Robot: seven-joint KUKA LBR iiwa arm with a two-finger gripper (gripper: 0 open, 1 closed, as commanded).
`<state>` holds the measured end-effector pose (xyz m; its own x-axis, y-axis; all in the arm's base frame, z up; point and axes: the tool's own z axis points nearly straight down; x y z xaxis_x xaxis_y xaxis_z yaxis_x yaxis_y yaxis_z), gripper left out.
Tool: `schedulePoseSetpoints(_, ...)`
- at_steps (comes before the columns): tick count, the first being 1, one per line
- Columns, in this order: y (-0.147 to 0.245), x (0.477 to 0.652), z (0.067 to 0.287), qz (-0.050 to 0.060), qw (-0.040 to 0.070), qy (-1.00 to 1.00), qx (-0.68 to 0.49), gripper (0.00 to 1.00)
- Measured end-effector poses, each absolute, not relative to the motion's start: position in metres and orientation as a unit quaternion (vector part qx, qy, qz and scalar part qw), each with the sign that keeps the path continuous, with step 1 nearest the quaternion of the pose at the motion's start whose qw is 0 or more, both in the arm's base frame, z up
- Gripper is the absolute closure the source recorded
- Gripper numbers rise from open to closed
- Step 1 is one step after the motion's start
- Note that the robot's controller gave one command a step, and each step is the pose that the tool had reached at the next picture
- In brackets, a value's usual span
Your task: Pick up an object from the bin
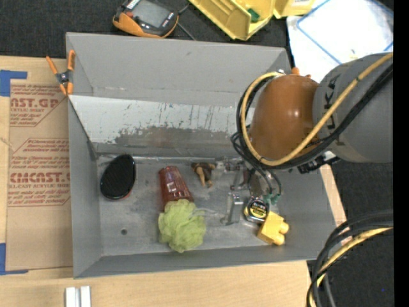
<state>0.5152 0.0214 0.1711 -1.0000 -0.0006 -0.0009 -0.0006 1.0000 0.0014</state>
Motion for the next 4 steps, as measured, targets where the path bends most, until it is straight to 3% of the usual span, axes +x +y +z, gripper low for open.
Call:
schedulePoseSetpoints(2, 0.027, 0.523, 0.167, 0.000, 0.001, 1.000, -0.010, 0.00)
schedulePoseSetpoints(3, 0.056, 0.533, 0.113, 0.001, 0.000, 1.000, -0.012, 0.00)
schedulePoseSetpoints(4, 0.054, 0.525, 0.115, 0.000, 0.003, 1.000, -0.027, 0.00)
